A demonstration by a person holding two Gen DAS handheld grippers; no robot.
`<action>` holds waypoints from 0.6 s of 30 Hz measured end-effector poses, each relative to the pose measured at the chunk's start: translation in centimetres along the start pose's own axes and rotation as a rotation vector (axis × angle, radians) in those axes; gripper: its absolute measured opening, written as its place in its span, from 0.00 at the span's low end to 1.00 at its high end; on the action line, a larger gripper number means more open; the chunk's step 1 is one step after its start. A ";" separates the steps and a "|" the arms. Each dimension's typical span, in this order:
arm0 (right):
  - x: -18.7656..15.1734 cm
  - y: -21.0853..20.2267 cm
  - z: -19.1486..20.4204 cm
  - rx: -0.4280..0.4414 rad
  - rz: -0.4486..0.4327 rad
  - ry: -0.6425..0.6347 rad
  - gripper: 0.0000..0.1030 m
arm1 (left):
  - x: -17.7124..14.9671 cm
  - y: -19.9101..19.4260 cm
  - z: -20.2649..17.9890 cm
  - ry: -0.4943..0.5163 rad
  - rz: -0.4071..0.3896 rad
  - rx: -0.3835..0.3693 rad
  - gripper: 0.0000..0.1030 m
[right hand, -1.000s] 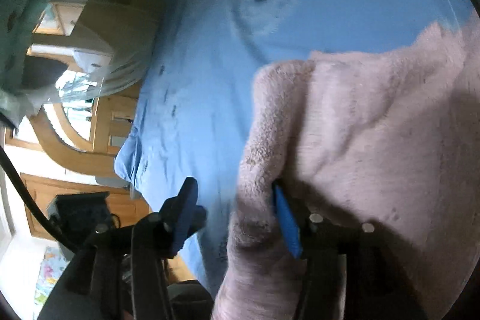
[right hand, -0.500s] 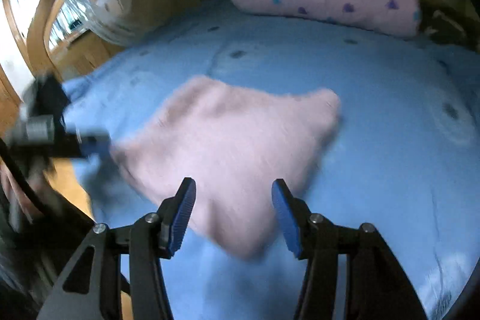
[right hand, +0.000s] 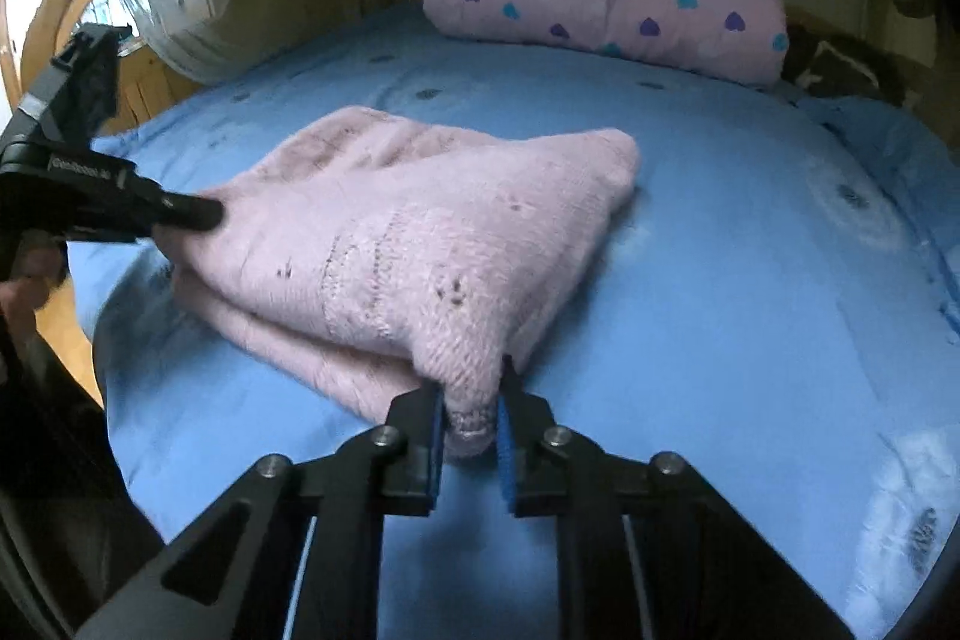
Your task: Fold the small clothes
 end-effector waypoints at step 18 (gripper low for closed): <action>2.2 -4.3 -1.6 0.190 0.125 0.048 0.31 | 3.6 0.1 -0.8 0.062 0.021 -0.020 0.36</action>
Point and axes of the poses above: each gripper's, at about its wrist camera, not at the fingertips, and y roughly the way its jaws point, z to its left, x to its top, the point moved 7 cm from there along y, roughly the way its jaws point, and after that the axes turned 13 degrees about -z, right-handed, at the moved point
